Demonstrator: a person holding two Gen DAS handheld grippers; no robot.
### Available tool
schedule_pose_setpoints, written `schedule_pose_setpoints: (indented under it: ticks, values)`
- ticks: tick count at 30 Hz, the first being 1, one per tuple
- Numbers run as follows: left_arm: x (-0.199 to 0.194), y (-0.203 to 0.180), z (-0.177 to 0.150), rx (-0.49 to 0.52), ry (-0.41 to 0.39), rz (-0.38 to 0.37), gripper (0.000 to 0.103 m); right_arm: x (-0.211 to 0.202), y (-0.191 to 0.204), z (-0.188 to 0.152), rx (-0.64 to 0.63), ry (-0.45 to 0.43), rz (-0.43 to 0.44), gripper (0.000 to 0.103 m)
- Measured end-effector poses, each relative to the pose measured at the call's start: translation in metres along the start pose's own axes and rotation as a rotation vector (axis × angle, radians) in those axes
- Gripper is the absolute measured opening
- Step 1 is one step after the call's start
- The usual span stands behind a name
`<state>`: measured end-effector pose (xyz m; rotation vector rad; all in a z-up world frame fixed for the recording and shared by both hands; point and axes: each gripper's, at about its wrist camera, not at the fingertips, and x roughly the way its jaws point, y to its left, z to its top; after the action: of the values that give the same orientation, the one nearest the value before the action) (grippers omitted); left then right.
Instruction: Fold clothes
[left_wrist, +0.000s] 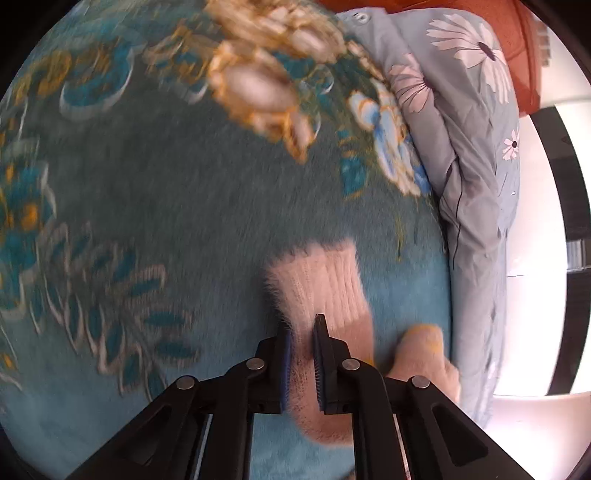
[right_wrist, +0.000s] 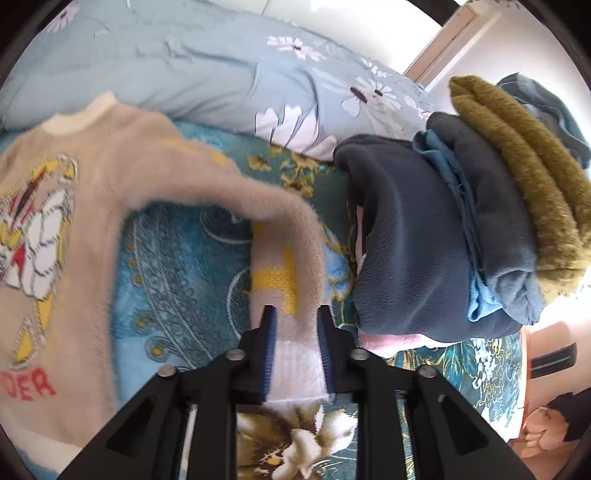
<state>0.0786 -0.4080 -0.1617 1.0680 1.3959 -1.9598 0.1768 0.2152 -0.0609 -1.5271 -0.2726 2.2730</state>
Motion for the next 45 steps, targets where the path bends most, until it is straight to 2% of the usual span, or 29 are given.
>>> schedule_pose_setpoints:
  ticks: [2, 5, 7, 9, 11, 14, 16, 17, 19, 20, 22, 24, 26, 30, 32, 35, 37, 39, 42, 45]
  values:
    - [-0.009, -0.020, 0.015, 0.120, -0.066, 0.033, 0.010, -0.009, -0.001, 0.001, 0.014, -0.022, 0.010, 0.032]
    - [-0.043, -0.034, 0.040, 0.309, -0.200, 0.066, 0.010, -0.010, -0.003, 0.005, 0.037, -0.043, 0.033, 0.033]
    - [-0.055, -0.049, 0.065, 0.366, -0.260, 0.070, 0.010, -0.006, -0.002, 0.009, 0.059, -0.038, 0.076, 0.033]
    - [-0.052, -0.059, 0.081, 0.404, -0.273, 0.078, 0.009, -0.005, 0.000, 0.008, 0.083, -0.024, 0.125, 0.033]
    - [-0.046, -0.062, 0.085, 0.432, -0.261, 0.091, 0.009, 0.003, 0.006, 0.009, 0.109, -0.006, 0.179, 0.033]
    - [-0.026, -0.059, 0.092, 0.395, -0.161, 0.091, 0.009, 0.001, 0.013, 0.002, 0.154, 0.023, 0.270, 0.033]
    - [-0.024, -0.049, 0.088, 0.329, -0.095, 0.036, 0.011, 0.003, 0.016, -0.002, 0.195, 0.042, 0.343, 0.033]
    - [-0.025, -0.043, 0.086, 0.303, -0.076, 0.023, 0.015, 0.004, 0.017, -0.004, 0.212, 0.052, 0.371, 0.033]
    - [-0.027, -0.032, 0.081, 0.262, -0.050, 0.030, 0.033, 0.008, 0.019, -0.010, 0.245, 0.073, 0.424, 0.034]
    - [-0.029, -0.026, 0.079, 0.237, -0.031, 0.034, 0.050, 0.010, 0.020, -0.013, 0.257, 0.084, 0.447, 0.035]
    - [-0.038, -0.011, 0.072, 0.176, 0.008, -0.009, 0.054, 0.015, 0.021, -0.022, 0.283, 0.109, 0.502, 0.041]
    - [-0.047, -0.003, 0.056, 0.169, 0.057, -0.047, 0.055, 0.021, 0.024, -0.035, 0.311, 0.138, 0.568, 0.041]
    - [-0.054, -0.001, 0.025, 0.193, 0.143, -0.079, 0.059, 0.031, 0.028, -0.049, 0.348, 0.183, 0.644, 0.041]
    - [-0.052, -0.008, -0.056, 0.299, 0.314, -0.109, 0.060, 0.048, 0.034, -0.078, 0.468, 0.249, 0.763, 0.042]
    - [-0.044, -0.015, -0.101, 0.387, 0.374, -0.075, 0.060, 0.048, 0.035, -0.084, 0.505, 0.239, 0.795, 0.042]
    - [-0.032, -0.024, -0.160, 0.531, 0.422, -0.006, 0.060, 0.047, 0.036, -0.093, 0.554, 0.225, 0.844, 0.042]
    - [-0.026, -0.022, -0.189, 0.587, 0.451, 0.031, 0.060, 0.046, 0.041, -0.096, 0.551, 0.232, 0.890, 0.042]
    - [-0.023, -0.017, -0.208, 0.628, 0.481, 0.057, 0.060, 0.044, 0.048, -0.099, 0.528, 0.240, 0.921, 0.042]
    - [-0.028, -0.011, -0.226, 0.702, 0.469, 0.071, 0.060, 0.042, 0.054, -0.101, 0.518, 0.235, 0.935, 0.042]
    - [-0.036, -0.003, -0.233, 0.722, 0.460, 0.068, 0.060, 0.042, 0.055, -0.101, 0.530, 0.229, 0.955, 0.044]
